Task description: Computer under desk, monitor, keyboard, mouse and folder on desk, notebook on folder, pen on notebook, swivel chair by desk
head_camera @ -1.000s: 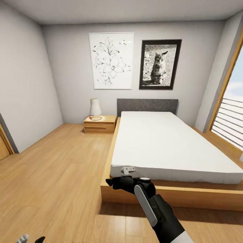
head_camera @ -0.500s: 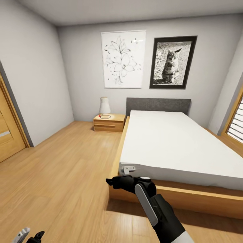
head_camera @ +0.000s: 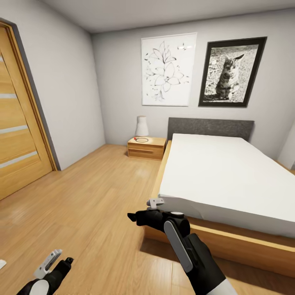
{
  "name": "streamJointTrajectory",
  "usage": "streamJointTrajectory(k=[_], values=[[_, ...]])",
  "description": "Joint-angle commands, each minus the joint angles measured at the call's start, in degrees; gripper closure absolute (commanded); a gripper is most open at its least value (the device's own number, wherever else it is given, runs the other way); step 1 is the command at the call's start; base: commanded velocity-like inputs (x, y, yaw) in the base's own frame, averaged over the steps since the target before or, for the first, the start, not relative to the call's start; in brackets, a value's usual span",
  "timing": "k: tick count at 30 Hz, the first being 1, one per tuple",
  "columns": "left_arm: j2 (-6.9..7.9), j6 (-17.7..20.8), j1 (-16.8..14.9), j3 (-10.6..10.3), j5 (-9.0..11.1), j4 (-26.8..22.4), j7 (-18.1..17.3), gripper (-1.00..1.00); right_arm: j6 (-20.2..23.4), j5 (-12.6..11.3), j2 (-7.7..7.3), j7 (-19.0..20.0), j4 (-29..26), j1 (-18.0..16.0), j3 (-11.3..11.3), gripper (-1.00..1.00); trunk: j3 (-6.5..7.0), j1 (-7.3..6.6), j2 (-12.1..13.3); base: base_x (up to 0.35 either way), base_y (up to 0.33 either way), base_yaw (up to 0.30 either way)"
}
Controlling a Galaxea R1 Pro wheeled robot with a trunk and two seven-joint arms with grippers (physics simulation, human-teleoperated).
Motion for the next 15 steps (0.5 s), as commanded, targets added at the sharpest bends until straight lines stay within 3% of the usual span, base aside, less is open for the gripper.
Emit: streamJointTrajectory(k=[1, 11, 15], values=[[-0.03, 0.18, -0.07, 0.02, 0.50, -0.07, 0.45, -1.00, 0.25, -0.15, 0.00, -0.12, -0.07, -0.03, -0.01, -1.00, -0.25, 0.22, -0.45, 0.000, 0.000, 0.226], [0.49, 0.05, -0.34, -1.55, 0.44, 1.38, 1.45, -1.00, 0.26, 0.01, 0.00, -0.13, -0.48, -0.04, -0.14, -1.00, -2.04, 2.42, -4.46, 0.000, 0.000, 0.226], [0.55, 0.09, -0.35, -1.62, 0.50, 2.02, 1.33, -1.00, 0.26, 0.06, 0.00, -0.13, -0.50, -0.05, -0.15, -1.00, -2.04, 2.42, -4.46, 0.000, 0.000, 0.241]])
